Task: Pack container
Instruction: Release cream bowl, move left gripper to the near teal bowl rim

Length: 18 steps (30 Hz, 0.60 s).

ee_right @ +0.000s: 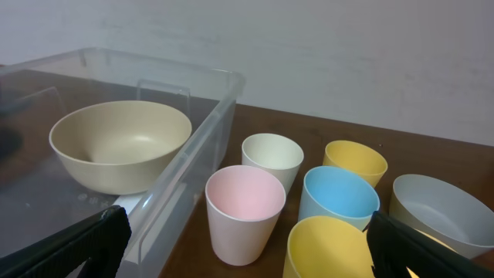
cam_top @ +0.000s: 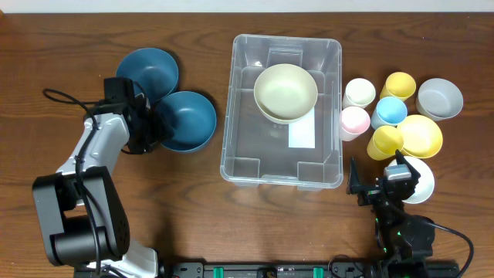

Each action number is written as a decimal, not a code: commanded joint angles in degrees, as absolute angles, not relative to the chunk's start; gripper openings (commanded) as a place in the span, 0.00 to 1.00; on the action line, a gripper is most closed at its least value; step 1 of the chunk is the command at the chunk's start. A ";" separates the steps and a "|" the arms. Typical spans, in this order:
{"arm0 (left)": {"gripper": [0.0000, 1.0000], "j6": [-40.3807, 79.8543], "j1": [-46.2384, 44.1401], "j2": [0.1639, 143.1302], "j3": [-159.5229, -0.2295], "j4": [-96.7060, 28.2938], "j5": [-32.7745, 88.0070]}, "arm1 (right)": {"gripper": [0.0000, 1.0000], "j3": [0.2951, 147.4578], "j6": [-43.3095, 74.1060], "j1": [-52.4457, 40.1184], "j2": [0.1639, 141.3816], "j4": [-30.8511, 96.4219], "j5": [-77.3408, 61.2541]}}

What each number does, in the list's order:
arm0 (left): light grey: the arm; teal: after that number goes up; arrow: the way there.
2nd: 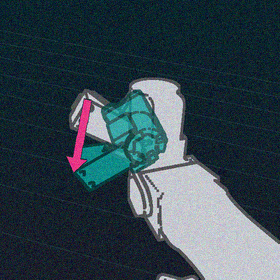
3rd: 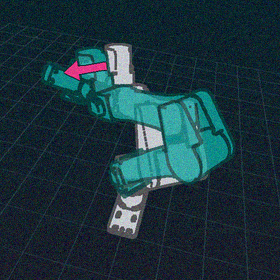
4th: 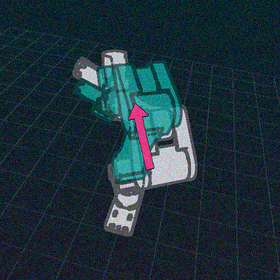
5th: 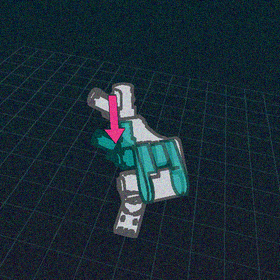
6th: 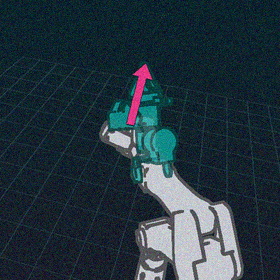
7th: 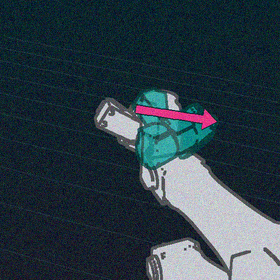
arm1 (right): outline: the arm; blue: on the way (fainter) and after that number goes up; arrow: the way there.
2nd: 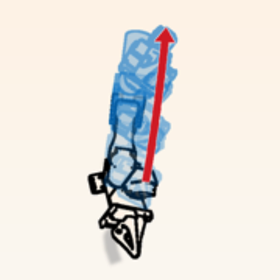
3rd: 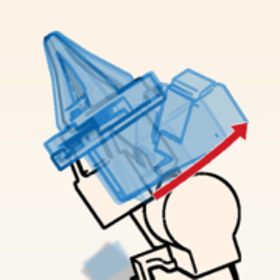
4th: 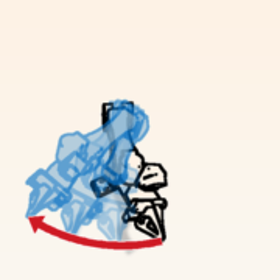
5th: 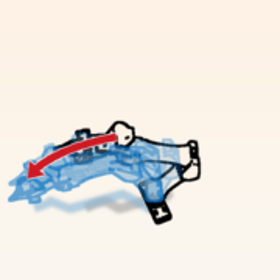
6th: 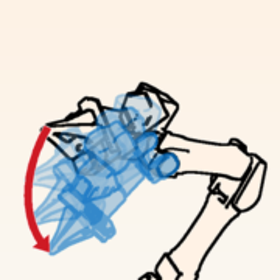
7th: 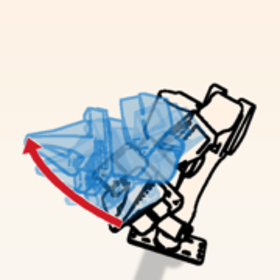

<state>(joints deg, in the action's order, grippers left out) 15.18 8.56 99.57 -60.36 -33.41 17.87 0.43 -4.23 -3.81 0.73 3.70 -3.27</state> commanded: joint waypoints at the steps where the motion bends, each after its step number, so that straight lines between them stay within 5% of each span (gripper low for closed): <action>1: 0.47 14.48 8.56 99.68 -59.40 -33.56 18.35 | 0.99 0.32 -4.80 -3.38 0.49 3.90 -3.66; 12: 0.08 13.98 8.62 99.68 -59.40 -34.00 18.37 | 0.99 0.32 -4.80 -3.38 0.49 3.88 -3.66; 18: 0.06 14.00 8.62 99.66 -59.42 -34.63 18.39 | 0.99 0.32 -4.80 -3.38 0.49 3.90 -3.66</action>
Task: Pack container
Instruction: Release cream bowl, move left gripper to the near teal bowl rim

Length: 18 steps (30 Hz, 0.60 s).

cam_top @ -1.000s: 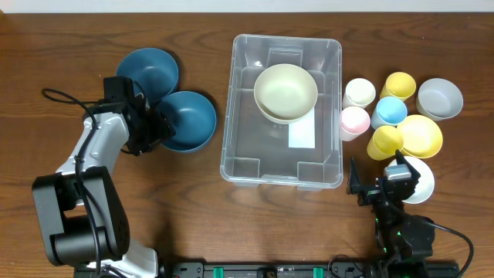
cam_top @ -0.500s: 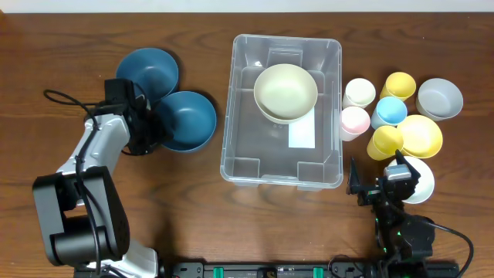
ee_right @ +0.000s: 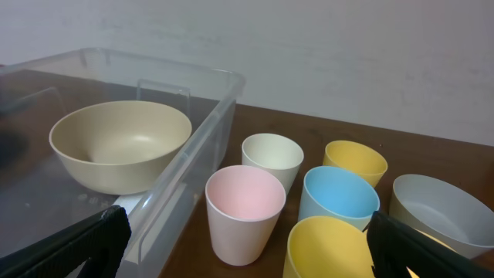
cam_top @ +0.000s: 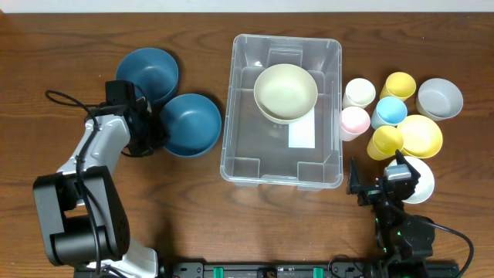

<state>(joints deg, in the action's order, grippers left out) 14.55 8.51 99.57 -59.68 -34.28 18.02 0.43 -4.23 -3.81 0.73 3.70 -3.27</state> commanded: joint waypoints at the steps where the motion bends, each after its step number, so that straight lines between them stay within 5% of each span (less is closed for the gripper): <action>1: 0.06 14.00 8.62 99.61 -59.44 -34.81 18.39 | 0.99 0.32 -4.80 -3.38 0.49 3.90 -3.66; 18: 0.06 14.00 10.85 88.25 -60.34 -38.33 18.35 | 0.99 0.32 -4.80 -3.38 0.49 3.90 -3.66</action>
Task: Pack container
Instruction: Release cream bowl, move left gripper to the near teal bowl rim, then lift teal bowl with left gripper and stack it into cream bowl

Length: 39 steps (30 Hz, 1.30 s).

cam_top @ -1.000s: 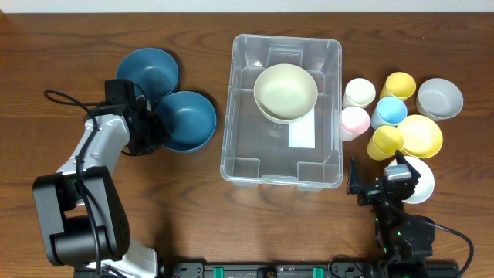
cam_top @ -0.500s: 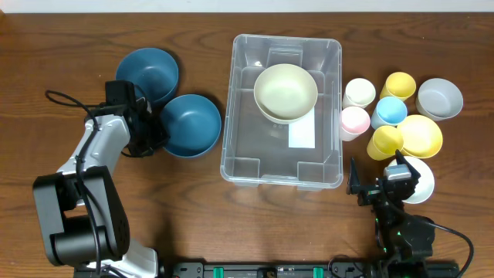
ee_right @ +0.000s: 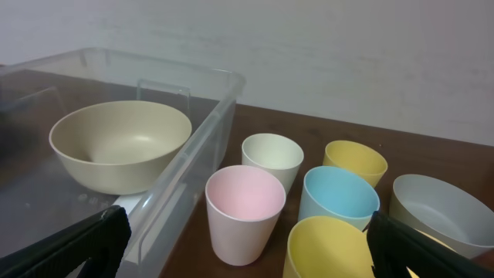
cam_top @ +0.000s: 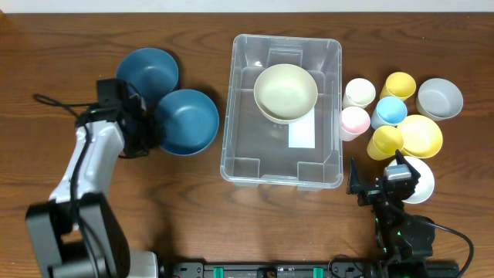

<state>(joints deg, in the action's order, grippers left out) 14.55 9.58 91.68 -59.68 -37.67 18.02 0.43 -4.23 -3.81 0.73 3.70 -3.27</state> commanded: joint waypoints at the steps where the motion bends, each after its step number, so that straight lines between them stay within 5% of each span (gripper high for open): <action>1: 0.06 14.00 11.25 87.02 -60.34 -38.63 18.35 | 0.99 0.32 -4.80 -3.38 0.49 3.90 -3.66; 15: 0.06 15.38 9.65 70.35 -66.70 -40.53 18.39 | 0.99 0.32 -4.80 -3.38 0.49 3.90 -3.66; 22: 0.06 16.69 -1.37 70.30 -75.31 -40.80 18.13 | 0.99 0.32 -4.80 -3.38 0.49 3.90 -3.66; 30: 0.06 17.91 -17.67 73.41 -80.90 -34.48 4.36 | 0.99 0.32 -4.80 -3.38 0.49 3.90 -3.66; 39: 0.06 18.13 -24.53 82.46 -85.52 -30.92 1.87 | 0.99 0.32 -4.80 -3.38 0.49 3.90 -3.66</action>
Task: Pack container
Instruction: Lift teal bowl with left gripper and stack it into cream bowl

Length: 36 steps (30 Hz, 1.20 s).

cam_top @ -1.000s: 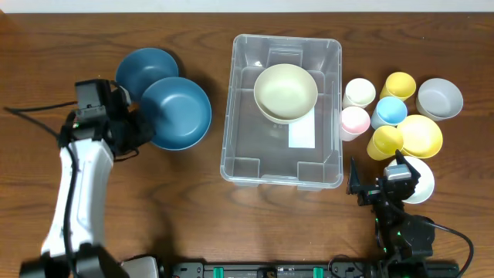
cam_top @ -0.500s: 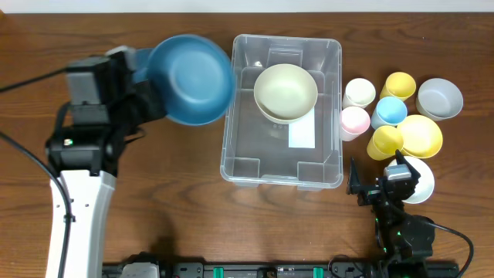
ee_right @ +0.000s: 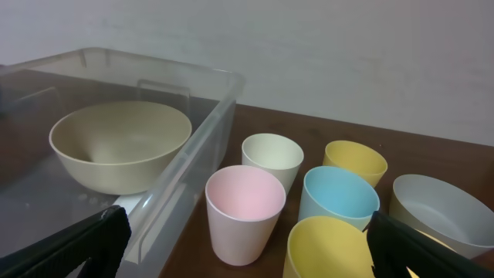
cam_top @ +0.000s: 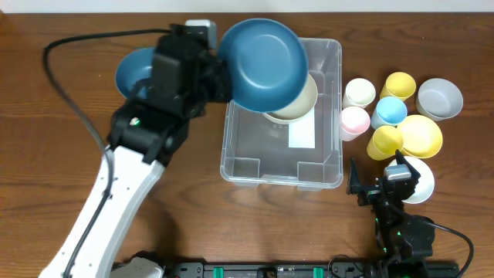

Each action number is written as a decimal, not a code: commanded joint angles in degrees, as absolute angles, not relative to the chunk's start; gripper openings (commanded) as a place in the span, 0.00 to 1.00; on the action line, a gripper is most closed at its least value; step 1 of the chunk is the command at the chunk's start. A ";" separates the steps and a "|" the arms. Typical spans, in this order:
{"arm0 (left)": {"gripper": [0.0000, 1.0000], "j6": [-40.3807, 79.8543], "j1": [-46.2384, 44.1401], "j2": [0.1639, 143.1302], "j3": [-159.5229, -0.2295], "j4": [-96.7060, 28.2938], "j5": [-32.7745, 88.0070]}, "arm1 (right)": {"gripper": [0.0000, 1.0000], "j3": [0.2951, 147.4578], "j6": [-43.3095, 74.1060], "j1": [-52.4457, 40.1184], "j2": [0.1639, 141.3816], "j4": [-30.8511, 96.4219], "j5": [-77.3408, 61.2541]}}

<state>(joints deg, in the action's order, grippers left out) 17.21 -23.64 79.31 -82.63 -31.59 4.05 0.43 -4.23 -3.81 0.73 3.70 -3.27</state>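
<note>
My left gripper [cam_top: 218, 77] is raised and shut on the rim of a dark blue bowl [cam_top: 266, 60]. The bowl hangs over the back left of the clear container [cam_top: 282, 181] and hides part of the cream bowl [cam_top: 307, 102] inside it. A second dark blue bowl [cam_top: 133, 73] sits on the table at the left, half hidden by the arm. My right gripper [ee_right: 247, 241] is open low at the front right. Just beyond it stand a pink cup [ee_right: 245, 207] and a yellow cup [ee_right: 328, 249], and nothing is held.
Right of the container stand a cream cup [cam_top: 359, 93], a light blue cup [cam_top: 390, 112], another yellow cup [cam_top: 400, 83], a yellow bowl [cam_top: 423, 135], a grey bowl [cam_top: 440, 98] and a white bowl [cam_top: 422, 184]. A white label [cam_top: 302, 136] lies on the container floor.
The left gripper and its blue bowl were low beside the container's left wall. Now they are high up, with the bowl over the container's back left corner. The right arm is unchanged.
The left gripper first sat at the left rim of the nearer blue bowl on the table. At the following two moments the bowl lay slightly closer to the container. Now it is in the air above the cream bowl, and the right gripper has stayed open throughout.
</note>
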 commanded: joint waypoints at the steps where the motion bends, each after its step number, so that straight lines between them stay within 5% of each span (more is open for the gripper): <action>1: 0.06 18.13 -24.71 83.77 -86.24 -30.98 1.87 | 0.99 0.32 -4.80 -3.38 0.49 3.90 -3.66; 28: 0.08 18.09 -25.87 106.94 -89.97 -22.98 1.89 | 0.99 0.32 -4.80 -3.38 0.49 3.90 -3.66; 30: 0.25 18.09 -25.87 107.57 -89.97 -22.87 1.89 | 0.99 0.32 -4.80 -3.38 0.49 3.90 -3.66; 32: 0.64 18.09 -25.87 107.81 -89.97 -22.81 1.93 | 0.99 0.32 -4.80 -3.38 0.49 3.90 -3.66; 36: 0.74 18.09 -25.85 107.09 -90.00 -22.22 2.52 | 0.99 0.32 -4.80 -3.38 0.49 3.90 -3.66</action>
